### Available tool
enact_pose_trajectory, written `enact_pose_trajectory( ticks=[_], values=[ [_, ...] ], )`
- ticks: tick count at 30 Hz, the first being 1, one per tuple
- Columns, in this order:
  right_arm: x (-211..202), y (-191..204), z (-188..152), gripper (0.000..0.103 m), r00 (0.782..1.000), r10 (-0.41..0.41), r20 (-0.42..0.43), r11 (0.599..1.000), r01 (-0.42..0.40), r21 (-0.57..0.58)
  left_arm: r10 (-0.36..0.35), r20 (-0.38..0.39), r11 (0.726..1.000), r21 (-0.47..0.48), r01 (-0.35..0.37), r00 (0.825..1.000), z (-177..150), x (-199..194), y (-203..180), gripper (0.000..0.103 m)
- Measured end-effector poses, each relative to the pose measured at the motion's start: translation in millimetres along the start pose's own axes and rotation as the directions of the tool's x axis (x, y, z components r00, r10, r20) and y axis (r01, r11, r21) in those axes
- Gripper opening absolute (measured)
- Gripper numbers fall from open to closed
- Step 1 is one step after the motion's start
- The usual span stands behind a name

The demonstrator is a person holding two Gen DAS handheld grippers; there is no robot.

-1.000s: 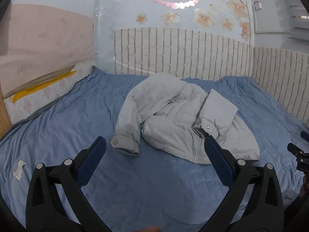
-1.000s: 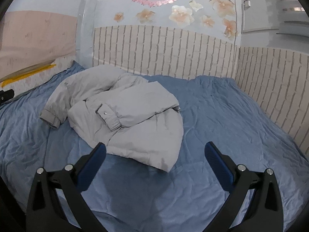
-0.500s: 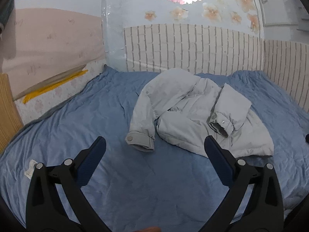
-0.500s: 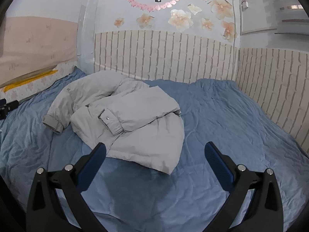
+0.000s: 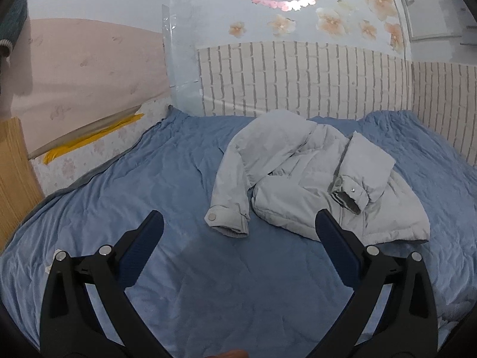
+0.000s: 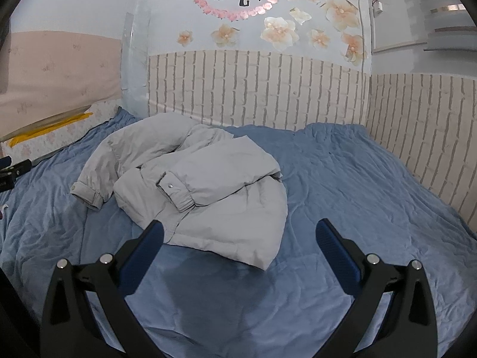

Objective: Fold large clothes

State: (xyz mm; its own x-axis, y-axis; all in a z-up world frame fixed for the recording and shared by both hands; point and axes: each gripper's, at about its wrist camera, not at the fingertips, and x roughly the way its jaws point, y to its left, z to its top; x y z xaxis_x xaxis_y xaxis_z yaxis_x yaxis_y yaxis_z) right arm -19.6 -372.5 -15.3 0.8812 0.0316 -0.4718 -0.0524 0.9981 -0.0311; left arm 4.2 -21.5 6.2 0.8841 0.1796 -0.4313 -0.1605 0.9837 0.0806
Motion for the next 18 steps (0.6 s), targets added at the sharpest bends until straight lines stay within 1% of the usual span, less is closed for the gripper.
enact_pose_trajectory(
  ticks=[4,8,13,15,16,17,18],
  values=[
    [0,1,0,0.102,1.000,0.000,-0.003,1.000,0.000,0.000,-0.006,-0.008,1.000,-0.006,0.005,1.000,0,1,2,0.100],
    [0,2,-1,0.102,1.000,0.000,-0.005,1.000,0.000,-0.006,-0.010,0.008,0.999,-0.043,0.010,1.000,1,-3,10,0.100],
    [2,0,-2,0.102,1.000,-0.002,-0.012,1.000,0.002,0.004,-0.014,-0.017,0.999,-0.045,0.013,1.000,-1,3,10,0.100],
    [8,-3,-4,0.102,1.000,-0.010,-0.029,1.000,0.010,0.015,0.022,-0.014,0.998,-0.050,-0.023,1.000,2,7,14,0.100],
    [13,-6,-4,0.102,0.999,-0.006,-0.052,1.000,0.008,0.028,0.044,-0.028,0.997,-0.061,-0.045,0.999,6,12,18,0.100],
    [18,-8,-5,0.102,0.998,0.003,-0.066,0.999,-0.001,0.039,0.037,-0.039,0.996,-0.078,-0.040,0.999,10,16,22,0.100],
    [22,-10,-4,0.102,0.996,0.031,-0.081,0.998,-0.027,0.058,0.011,-0.047,0.995,-0.102,-0.015,0.999,15,21,26,0.100]
  ],
)
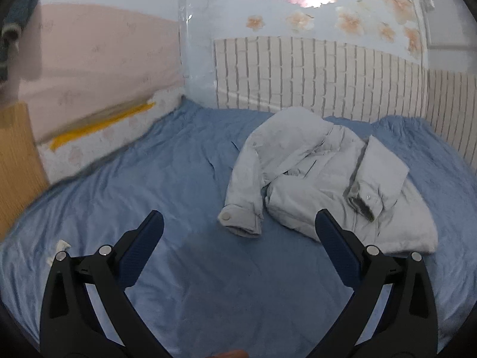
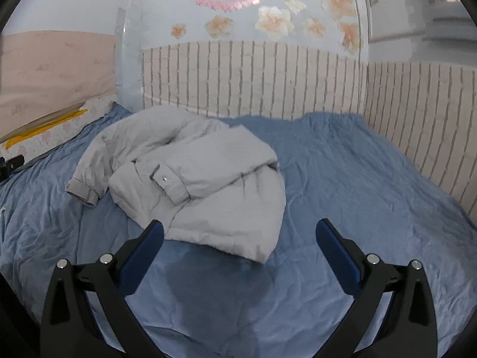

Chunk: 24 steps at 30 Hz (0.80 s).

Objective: Fold large clothes

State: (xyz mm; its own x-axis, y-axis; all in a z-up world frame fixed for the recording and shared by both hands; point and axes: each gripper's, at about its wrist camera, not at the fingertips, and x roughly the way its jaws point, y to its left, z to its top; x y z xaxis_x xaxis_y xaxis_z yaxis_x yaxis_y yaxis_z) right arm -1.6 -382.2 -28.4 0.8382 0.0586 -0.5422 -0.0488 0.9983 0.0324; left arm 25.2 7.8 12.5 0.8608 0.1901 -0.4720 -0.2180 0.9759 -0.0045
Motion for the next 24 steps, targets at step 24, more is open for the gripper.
enact_pose_trajectory(
  ticks=[24],
  values=[
    [173,32,144,0.102,0.998,0.003,-0.069,1.000,-0.002,0.014,0.024,-0.048,1.000,-0.011,-0.024,0.999,99,195,0,0.100]
  ],
)
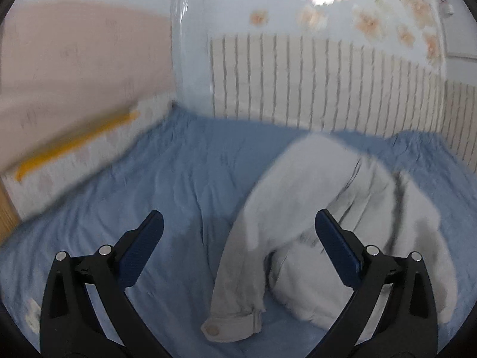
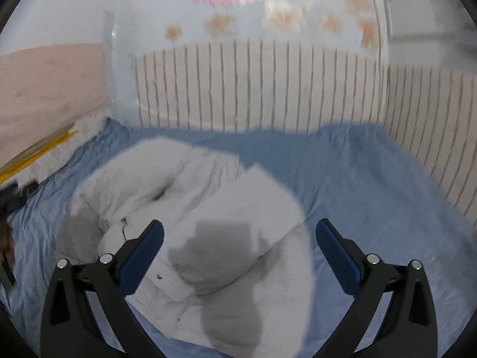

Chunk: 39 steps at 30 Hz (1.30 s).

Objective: Fold large clothes

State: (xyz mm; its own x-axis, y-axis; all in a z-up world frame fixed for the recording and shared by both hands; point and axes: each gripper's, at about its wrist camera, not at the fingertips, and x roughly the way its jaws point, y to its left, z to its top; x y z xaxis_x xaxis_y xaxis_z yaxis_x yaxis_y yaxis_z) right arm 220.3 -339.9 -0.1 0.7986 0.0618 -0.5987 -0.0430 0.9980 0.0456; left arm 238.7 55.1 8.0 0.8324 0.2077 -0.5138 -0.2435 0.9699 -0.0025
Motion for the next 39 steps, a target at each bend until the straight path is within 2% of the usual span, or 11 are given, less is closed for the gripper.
enact_pose_trajectory(
  ticks=[7,13,14,18,21,24,29,35,37,38,39],
  values=[
    [114,24,-64,0.102,0.980,-0.024,-0.196,0.994,0.043,0.096,-0.052,-0.310,0.997,0.038,0.067,0.949,-63,116,12,0.070],
    [160,20,-84,0.102,0.966,0.050,-0.254,0.971,0.013,0.241,-0.070,-0.381,0.996,0.017,0.083,0.922,-85,142,9,0.033],
    [162,16,-86,0.096,0.965,0.090,-0.246,0.961,-0.020,0.275,-0.066,-0.376,0.997,0.018,0.078,0.924,-86,143,9,0.024],
    [161,3,-81,0.016,0.966,0.154,-0.209,0.942,-0.079,0.325,-0.070,-0.361,0.997,-0.009,0.072,0.930,-80,139,19,0.012],
    [138,-11,-63,0.008,0.983,0.116,-0.141,0.957,-0.073,0.280,0.002,-0.315,1.000,-0.010,-0.006,0.949,-65,135,44,0.010],
    [101,-53,-45,0.007,0.998,-0.026,-0.057,0.973,0.039,0.229,0.019,-0.267,0.993,-0.106,-0.049,0.964,-47,123,81,0.011],
    [57,-175,-33,0.007,0.966,-0.256,-0.041,0.933,0.258,0.250,0.170,-0.119,0.979,-0.094,-0.182,0.978,-16,89,110,0.011],
    [53,-237,-58,0.009,0.946,-0.282,-0.160,0.920,0.314,0.233,0.264,-0.115,0.945,-0.167,-0.280,0.958,-13,88,134,0.019],
    [56,-241,-73,0.034,0.934,-0.285,-0.214,0.898,0.339,0.282,0.253,-0.198,0.937,-0.194,-0.291,0.947,-22,100,143,0.042],
    [50,-239,-76,0.071,0.926,-0.320,-0.201,0.881,0.369,0.296,0.262,-0.225,0.930,-0.201,-0.308,0.938,-28,106,144,0.064],
    [36,-235,-78,0.087,0.925,-0.350,-0.148,0.867,0.379,0.322,0.263,-0.239,0.929,-0.199,-0.312,0.935,-35,109,144,0.075]
  ],
)
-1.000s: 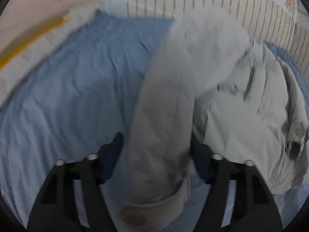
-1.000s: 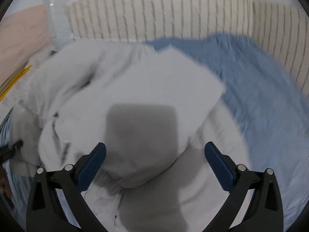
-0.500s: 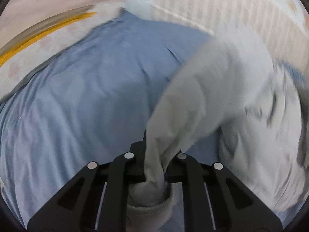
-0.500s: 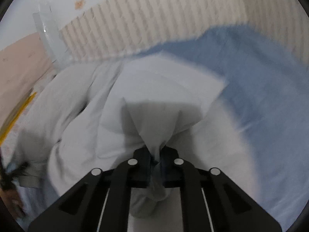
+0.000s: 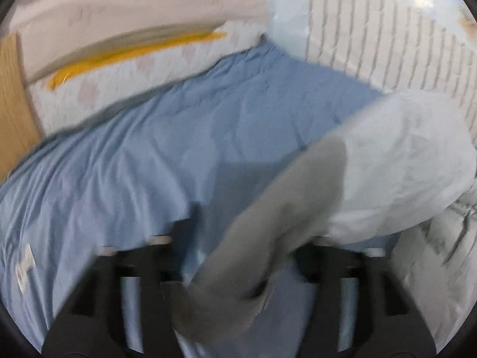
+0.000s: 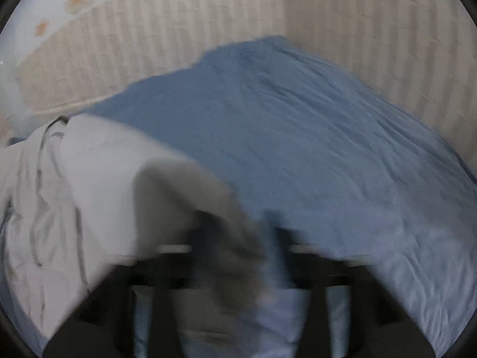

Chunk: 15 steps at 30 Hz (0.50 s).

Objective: Fold large clothes

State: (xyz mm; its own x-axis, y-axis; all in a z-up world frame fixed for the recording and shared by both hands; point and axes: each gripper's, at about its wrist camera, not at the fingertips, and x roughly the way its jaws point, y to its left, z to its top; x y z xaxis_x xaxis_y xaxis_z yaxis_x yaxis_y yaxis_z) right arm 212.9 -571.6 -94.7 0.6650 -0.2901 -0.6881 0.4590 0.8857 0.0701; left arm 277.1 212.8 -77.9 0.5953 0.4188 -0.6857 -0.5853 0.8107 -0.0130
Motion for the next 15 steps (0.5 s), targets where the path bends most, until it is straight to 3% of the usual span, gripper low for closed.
enact_pose_trajectory(
  ticks=[1,3,6,8,9,11,13,15],
  values=[
    [-9,-2,-2,0.090,1.000,-0.006,0.029,1.000,0.005,0.014,-0.013,0.003,1.000,0.007,0.013,1.000,-3,0,-1,0.078],
    [-40,11,0,0.091,0.996,0.015,0.092,1.000,-0.015,0.010,0.010,0.031,0.999,0.041,-0.012,0.999,-4,-10,-8,0.093],
    [-80,39,-12,0.098,0.982,0.119,0.145,0.992,-0.110,-0.063,0.018,0.193,0.993,0.107,-0.040,0.981,-6,-58,-10,0.100],
    [-92,77,-37,0.100,0.975,0.212,0.072,0.966,-0.197,-0.169,-0.054,0.261,0.986,0.169,0.010,0.964,-9,-88,-28,0.100],
    [-89,101,-55,0.100,0.968,0.249,-0.013,0.944,-0.246,-0.221,-0.116,0.278,0.975,0.217,0.055,0.954,-14,-101,-41,0.100],
    [-78,129,-80,0.100,0.953,0.281,-0.110,0.920,-0.300,-0.251,-0.218,0.249,0.942,0.308,0.136,0.944,-28,-112,-68,0.100],
    [-59,148,-105,0.100,0.939,0.279,-0.201,0.911,-0.325,-0.255,-0.299,0.148,0.887,0.407,0.217,0.943,-60,-107,-104,0.100],
    [-38,150,-126,0.100,0.925,0.271,-0.265,0.917,-0.332,-0.219,-0.310,0.074,0.827,0.513,0.231,0.948,-86,-95,-116,0.100]
  ],
)
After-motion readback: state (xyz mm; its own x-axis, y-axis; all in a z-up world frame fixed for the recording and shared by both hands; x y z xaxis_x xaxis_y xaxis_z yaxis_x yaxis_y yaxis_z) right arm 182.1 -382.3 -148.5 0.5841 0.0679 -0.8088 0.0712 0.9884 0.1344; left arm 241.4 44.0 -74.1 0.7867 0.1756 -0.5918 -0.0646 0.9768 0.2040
